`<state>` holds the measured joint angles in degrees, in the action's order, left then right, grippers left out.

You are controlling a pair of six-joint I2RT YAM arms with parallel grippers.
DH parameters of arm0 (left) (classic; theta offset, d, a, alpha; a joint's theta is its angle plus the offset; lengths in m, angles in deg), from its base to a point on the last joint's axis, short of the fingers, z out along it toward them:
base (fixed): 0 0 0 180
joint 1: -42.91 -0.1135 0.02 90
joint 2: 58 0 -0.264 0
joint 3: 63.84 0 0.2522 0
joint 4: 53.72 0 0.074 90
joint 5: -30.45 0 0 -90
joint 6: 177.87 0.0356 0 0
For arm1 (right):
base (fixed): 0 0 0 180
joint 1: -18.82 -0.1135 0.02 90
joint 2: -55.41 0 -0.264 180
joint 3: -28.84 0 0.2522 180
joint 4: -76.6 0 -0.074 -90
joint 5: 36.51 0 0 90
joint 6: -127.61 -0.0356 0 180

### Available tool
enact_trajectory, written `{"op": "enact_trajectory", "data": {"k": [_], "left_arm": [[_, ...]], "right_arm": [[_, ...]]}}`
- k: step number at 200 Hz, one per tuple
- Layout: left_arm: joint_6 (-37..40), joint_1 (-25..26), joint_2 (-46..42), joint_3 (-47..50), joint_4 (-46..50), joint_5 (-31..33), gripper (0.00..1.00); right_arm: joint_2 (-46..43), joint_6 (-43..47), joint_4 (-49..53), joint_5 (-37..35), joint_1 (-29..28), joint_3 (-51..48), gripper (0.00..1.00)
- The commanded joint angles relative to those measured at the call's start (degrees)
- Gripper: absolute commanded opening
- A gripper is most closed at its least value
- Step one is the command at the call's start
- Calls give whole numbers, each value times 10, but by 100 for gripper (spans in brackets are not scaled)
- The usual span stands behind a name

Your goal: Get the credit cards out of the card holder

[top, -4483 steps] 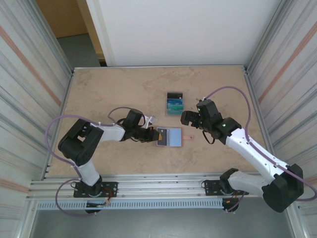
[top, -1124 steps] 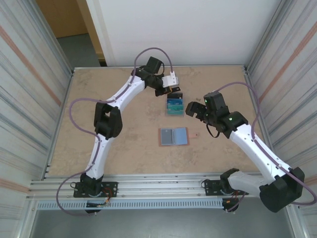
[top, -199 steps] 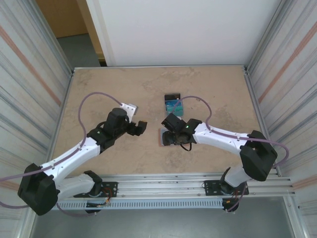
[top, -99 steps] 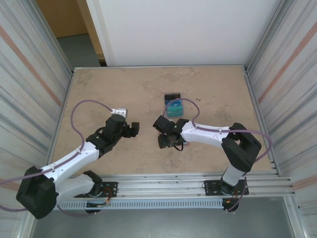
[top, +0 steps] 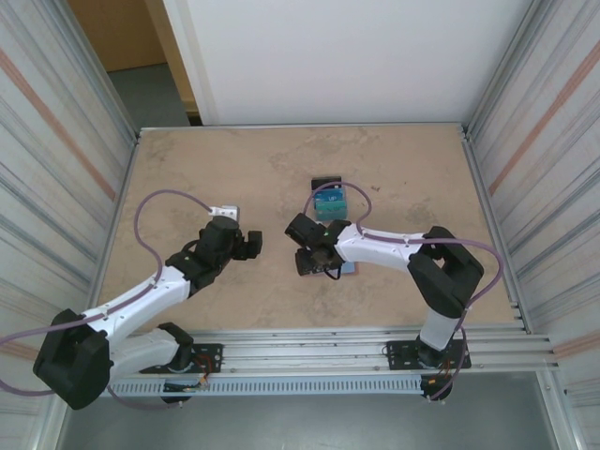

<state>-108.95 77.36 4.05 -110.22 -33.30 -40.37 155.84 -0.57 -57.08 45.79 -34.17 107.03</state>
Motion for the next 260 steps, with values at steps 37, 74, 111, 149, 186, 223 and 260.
{"op": "enact_trajectory", "data": {"k": [37,74,111,149,186,223,260], "left_arm": [[-9,-5,0,8,-15,12,99],[-9,-7,1,6,-14,10,99],[-8,-7,-2,5,-11,3,99],[0,-6,-10,-1,-9,-8,99],[8,-6,-24,-14,1,-17,99],[10,-4,-46,-17,0,-17,99],[14,1,-53,-25,2,-14,99]], "right_arm": [[36,20,-12,26,17,8,59],[46,18,-16,31,17,5,56],[38,12,-9,28,16,-8,53],[9,6,3,-2,22,-18,41],[-13,6,1,-16,34,-21,34],[-24,4,6,-38,40,-22,35],[-37,2,15,-52,52,-30,36]]}}
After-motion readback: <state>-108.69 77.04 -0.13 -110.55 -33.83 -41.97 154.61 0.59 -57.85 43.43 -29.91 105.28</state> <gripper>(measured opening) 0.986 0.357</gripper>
